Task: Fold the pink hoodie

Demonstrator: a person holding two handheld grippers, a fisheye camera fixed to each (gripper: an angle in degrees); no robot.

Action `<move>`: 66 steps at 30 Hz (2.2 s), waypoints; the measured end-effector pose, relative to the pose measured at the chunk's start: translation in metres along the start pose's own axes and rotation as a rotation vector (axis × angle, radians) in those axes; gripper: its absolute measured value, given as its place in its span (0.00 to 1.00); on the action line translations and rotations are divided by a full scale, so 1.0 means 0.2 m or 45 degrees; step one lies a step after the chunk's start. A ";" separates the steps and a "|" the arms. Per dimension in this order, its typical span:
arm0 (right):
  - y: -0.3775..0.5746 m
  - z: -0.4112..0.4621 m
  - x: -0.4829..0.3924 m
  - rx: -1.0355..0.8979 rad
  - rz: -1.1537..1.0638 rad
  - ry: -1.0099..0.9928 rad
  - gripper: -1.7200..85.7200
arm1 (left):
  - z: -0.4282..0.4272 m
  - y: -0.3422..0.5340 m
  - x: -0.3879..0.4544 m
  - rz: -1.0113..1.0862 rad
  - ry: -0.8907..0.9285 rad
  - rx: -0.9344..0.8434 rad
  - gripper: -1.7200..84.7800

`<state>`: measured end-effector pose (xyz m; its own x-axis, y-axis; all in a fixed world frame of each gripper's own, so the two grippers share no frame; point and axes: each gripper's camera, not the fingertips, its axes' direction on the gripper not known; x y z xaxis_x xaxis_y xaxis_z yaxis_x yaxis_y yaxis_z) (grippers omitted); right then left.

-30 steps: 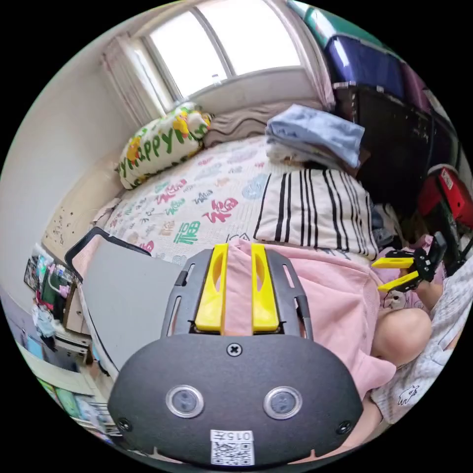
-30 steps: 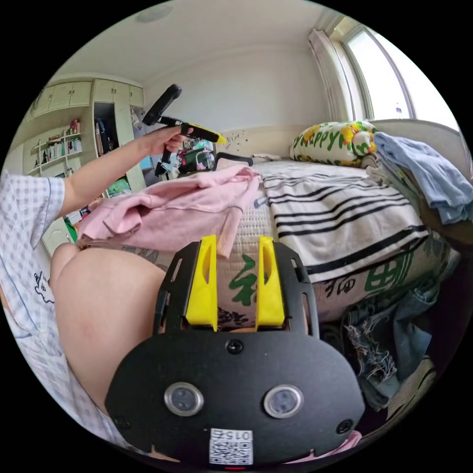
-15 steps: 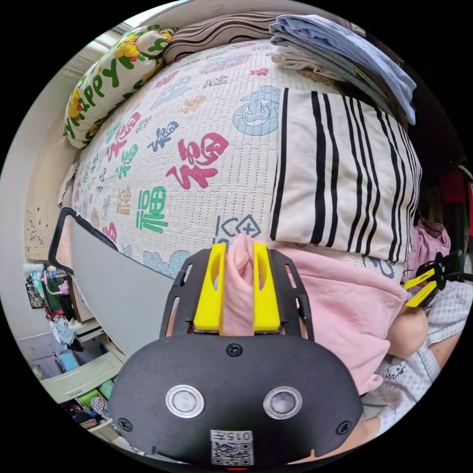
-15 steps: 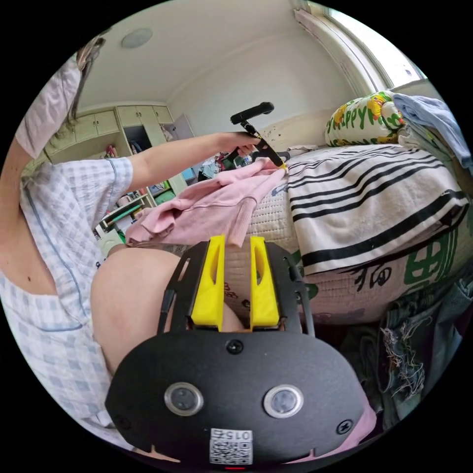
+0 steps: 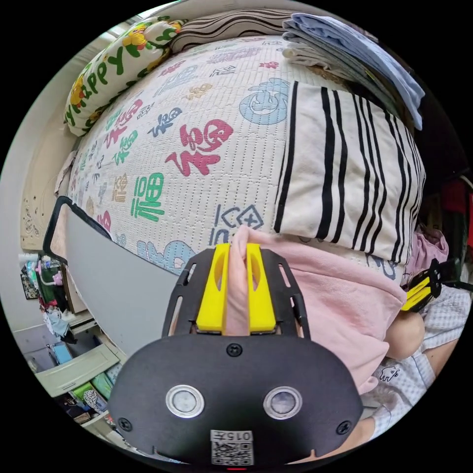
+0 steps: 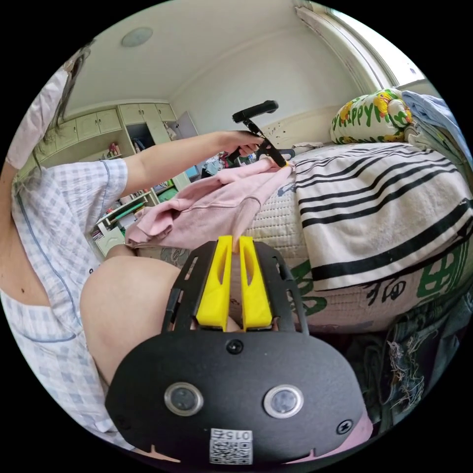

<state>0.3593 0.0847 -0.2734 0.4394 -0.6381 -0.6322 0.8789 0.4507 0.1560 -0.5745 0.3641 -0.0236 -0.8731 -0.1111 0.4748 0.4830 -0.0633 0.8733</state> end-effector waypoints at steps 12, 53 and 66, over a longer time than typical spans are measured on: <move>-0.41 -0.37 -0.26 0.330 -0.371 0.080 0.03 | -0.99 0.77 -0.46 -0.329 0.022 0.765 0.04; -0.38 1.78 -2.85 -0.904 -1.442 -0.537 0.04 | -0.65 4.58 -1.85 -1.434 0.914 1.423 0.21; -0.31 1.90 -3.02 -0.864 -1.622 -0.346 0.05 | -0.83 4.54 -1.89 -1.604 0.636 1.178 0.22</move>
<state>0.1110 0.2041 0.3874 -0.4609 -0.8813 0.1046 0.4712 -0.3429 -0.8126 0.2054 0.1835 0.5719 -0.4656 -0.7538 -0.4637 -0.8358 0.2023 0.5104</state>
